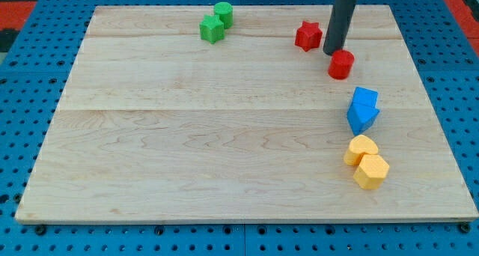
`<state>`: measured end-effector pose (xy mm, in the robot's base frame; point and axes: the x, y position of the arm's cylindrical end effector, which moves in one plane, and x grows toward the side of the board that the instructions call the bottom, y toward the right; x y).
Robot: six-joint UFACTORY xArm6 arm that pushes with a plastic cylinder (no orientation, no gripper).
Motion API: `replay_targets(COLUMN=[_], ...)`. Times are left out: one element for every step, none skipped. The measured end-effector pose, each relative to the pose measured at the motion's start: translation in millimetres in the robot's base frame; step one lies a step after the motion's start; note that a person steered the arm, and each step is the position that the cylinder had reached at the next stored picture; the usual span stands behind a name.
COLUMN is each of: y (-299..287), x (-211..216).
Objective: Place the red star close to the red circle
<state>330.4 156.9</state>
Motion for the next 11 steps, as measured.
replay_targets(y=[2,2,2,2,2,-34,-68,-80,-55,-40,-42], x=[5,22,26,-28,-97,-127,-110,-71,-51,-52,-83])
